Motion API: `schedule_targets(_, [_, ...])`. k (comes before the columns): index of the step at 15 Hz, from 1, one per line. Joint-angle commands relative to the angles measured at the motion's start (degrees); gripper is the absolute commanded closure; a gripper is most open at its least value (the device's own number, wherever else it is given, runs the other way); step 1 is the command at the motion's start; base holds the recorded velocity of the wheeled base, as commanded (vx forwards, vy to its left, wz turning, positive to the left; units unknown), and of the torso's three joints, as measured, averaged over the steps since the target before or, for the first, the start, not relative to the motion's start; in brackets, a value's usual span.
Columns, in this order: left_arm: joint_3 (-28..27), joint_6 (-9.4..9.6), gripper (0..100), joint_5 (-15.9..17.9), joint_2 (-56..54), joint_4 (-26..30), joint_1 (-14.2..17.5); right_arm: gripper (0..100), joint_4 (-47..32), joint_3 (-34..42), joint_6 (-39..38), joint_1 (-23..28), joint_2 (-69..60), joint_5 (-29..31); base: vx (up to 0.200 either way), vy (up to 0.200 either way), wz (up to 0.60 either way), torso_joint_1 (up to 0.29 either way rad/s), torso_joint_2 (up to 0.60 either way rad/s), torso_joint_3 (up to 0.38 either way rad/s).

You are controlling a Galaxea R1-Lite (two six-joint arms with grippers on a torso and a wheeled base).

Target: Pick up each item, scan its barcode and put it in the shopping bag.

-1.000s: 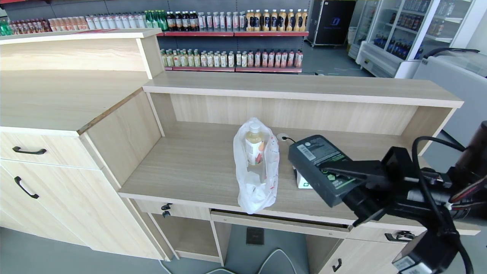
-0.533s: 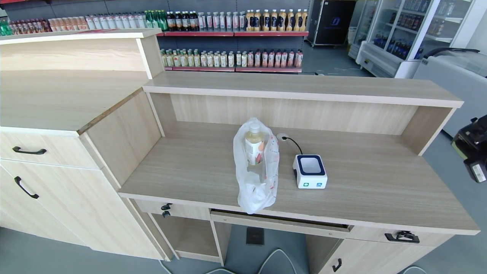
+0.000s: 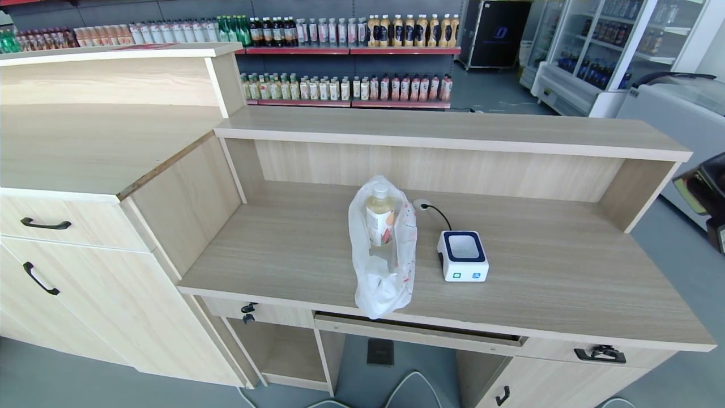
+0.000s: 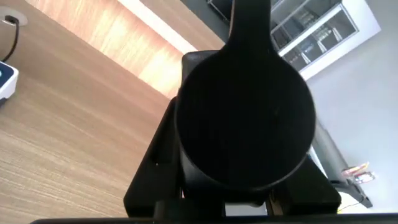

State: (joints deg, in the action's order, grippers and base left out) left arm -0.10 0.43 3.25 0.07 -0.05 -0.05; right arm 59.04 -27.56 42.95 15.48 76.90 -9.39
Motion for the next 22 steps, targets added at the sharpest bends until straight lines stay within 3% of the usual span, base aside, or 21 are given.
schedule_targets(1, [0.01, 0.01, 0, 0.0, 0.01, -0.04, 0.05, 100, -0.24, -3.81, -3.05, -3.88, 0.53, 4.9, 0.0, 0.0, 0.6, -0.007, 0.0, 0.007])
schedule_targets(3, [0.01, -0.08, 0, 0.0, 0.01, -0.04, 0.05, 100, -6.39, -10.41, -6.3, -7.13, 2.64, 11.23, 0.0, 0.0, 0.6, 0.0, 0.0, 0.002])
schedule_targets(5, [0.01, 0.01, 0, 0.0, 0.01, -0.04, 0.05, 100, -15.36, -14.8, -14.73, -9.07, 4.31, 12.9, 0.0, 0.0, 0.6, 0.005, 0.0, 0.002])
schedule_targets(7, [0.01, 0.01, 0, 0.0, 0.01, -0.04, 0.05, 100, -25.55, -15.94, -25.81, -8.8, 6.42, 11.14, 0.0, 0.0, 0.0, 0.0, 0.0, 0.0])
schedule_targets(9, [0.01, -0.08, 0, 0.0, 0.01, -0.04, 0.05, 100, -40.58, -18.05, -46.38, -6.78, 7.92, 3.94, 0.0, 0.0, 0.0, 0.0, 0.0, 0.0])
schedule_targets(10, [0.01, 0.01, 0, 0.0, 0.01, -0.04, 0.05, 100, -43.57, -17.96, -50.07, -6.69, 9.23, 2.27, 0.0, 0.0, 0.0, 0.0, 0.0, 0.0])
schedule_targets(16, [0.01, 0.01, 0, 0.0, 0.01, -0.04, 0.05, 100, -40.58, -24.2, -58.24, -4.41, 23.38, -6.79, 0.0, 0.0, 0.0, 0.0, 0.0, 0.0])
schedule_targets(22, [0.01, 0.01, 0, 0.0, 0.01, -0.04, 0.05, 100, -38.74, -27.28, -58.24, -3.88, 29.63, -10.83, 0.0, 0.0, 0.0, 0.0, 0.0, 0.0])
